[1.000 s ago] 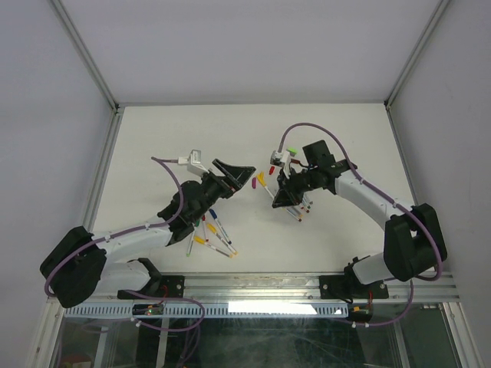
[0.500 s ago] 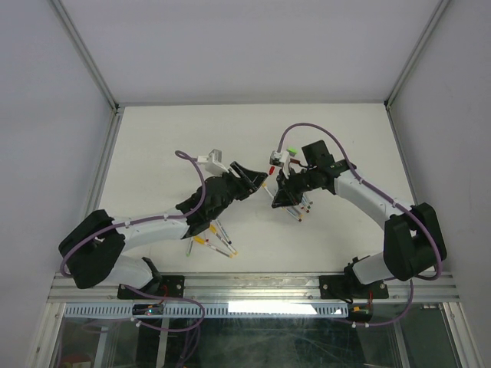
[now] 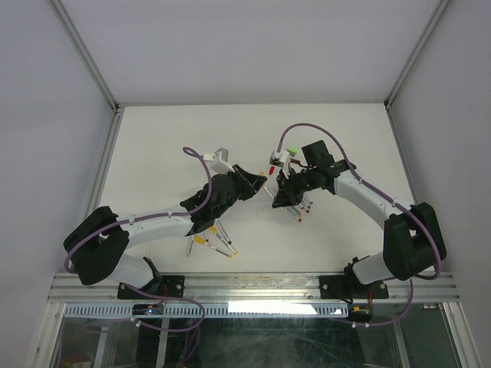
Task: Open the pen caps
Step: Open the pen cap from the pen.
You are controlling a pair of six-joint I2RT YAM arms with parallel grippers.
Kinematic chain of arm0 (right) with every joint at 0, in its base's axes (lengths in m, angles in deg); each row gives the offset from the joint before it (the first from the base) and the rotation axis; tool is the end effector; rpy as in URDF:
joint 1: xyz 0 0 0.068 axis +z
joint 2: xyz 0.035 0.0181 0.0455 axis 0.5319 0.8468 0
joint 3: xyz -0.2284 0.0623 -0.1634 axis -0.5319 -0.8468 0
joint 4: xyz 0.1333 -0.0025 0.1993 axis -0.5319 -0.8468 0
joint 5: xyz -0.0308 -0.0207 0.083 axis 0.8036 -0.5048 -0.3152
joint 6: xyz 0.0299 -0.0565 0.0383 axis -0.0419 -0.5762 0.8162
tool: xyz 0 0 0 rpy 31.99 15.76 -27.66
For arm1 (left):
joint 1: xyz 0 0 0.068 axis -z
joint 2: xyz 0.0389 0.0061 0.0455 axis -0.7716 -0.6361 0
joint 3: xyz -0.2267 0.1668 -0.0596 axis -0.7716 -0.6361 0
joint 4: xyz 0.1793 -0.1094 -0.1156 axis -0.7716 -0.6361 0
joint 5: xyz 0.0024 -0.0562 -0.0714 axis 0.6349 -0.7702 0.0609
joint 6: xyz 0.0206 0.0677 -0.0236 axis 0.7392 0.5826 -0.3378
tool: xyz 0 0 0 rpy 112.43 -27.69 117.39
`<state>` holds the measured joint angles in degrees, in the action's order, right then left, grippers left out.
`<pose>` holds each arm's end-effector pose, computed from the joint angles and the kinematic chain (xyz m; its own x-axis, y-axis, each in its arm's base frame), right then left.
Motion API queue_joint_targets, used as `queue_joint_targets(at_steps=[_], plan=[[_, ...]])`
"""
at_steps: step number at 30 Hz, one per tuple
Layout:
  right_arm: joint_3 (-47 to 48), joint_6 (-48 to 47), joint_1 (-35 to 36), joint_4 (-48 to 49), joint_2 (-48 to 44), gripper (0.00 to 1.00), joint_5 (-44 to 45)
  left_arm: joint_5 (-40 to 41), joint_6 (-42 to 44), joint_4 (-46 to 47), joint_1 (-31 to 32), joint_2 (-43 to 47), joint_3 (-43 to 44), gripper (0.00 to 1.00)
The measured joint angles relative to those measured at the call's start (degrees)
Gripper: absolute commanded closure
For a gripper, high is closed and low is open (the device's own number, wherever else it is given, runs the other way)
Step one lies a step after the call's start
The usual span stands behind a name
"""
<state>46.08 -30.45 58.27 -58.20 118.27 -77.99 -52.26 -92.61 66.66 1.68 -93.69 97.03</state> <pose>0.2207 0.1596 0.2431 -0.4179 -0.5294 -0.7383 -0.9084 0.2362 0.3448 0.2060 -0.2339 0.2478 -0.5793 -0.5879 -0.5646 0.1412 0.6098 -0.7798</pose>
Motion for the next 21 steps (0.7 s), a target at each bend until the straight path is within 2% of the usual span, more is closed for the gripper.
queue_joint_targets(at_steps=[6, 9, 19, 21], plan=[[0.00, 0.76, -0.20, 0.00, 0.11, 0.62, -1.66, -0.02, 2.08, 0.13, 0.00, 0.00, 0.37, 1.00], [0.00, 1.90, -0.98, 0.24, 0.11, 0.54, -4.55, -0.24, 3.32, 1.90, 0.00, 0.00, -0.15, 1.00], [-1.27, 8.09, -2.86, 6.95, 0.09, 0.57, -9.66, -3.13, 4.70, 8.68, 0.00, 0.00, -3.50, 1.00], [-1.68, 8.74, -2.60, 7.65, 0.09, 0.61, -9.60, -3.26, 4.68, 9.70, 0.00, 0.00, -3.69, 1.00]])
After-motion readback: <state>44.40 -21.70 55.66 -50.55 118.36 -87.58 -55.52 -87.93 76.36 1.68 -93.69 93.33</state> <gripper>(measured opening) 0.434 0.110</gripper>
